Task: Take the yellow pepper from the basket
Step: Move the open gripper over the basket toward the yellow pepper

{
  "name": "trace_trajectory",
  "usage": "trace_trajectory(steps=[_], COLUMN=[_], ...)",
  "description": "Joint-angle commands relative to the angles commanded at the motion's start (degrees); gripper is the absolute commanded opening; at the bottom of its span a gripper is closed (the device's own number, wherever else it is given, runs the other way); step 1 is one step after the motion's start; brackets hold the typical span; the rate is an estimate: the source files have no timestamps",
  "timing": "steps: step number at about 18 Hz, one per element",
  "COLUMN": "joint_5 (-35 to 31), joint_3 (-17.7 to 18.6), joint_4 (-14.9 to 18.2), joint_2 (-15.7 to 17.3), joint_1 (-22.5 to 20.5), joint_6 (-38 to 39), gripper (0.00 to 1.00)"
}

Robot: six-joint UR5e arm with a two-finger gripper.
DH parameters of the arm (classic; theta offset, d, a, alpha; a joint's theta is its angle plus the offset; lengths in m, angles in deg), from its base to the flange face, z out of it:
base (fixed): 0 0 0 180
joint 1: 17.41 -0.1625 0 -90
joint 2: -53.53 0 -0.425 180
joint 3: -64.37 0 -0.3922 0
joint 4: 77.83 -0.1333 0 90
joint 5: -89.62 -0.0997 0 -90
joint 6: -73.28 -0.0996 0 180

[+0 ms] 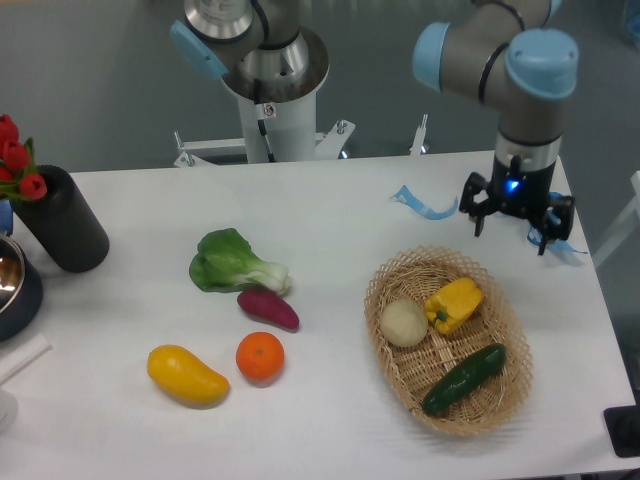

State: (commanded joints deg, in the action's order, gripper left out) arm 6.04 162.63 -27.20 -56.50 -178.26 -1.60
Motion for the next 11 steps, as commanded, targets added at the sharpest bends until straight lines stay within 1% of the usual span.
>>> trace_trajectory(steps=[1,4,8,11], joint_5=[0.0,-0.1,0.1,1.8], joint_3=[-0.1,-0.2,1.0,1.1], joint_4=[0.0,-0.2,0.1,0.1], joint_2=[-1.0,-1.7,-1.4,-1.3], joint_1=[0.8,0.8,0.2,-0.7], joint_6=[0.3,-1.8,-9.8,-11.9], gripper=[1.00,1.00,1.00,1.00])
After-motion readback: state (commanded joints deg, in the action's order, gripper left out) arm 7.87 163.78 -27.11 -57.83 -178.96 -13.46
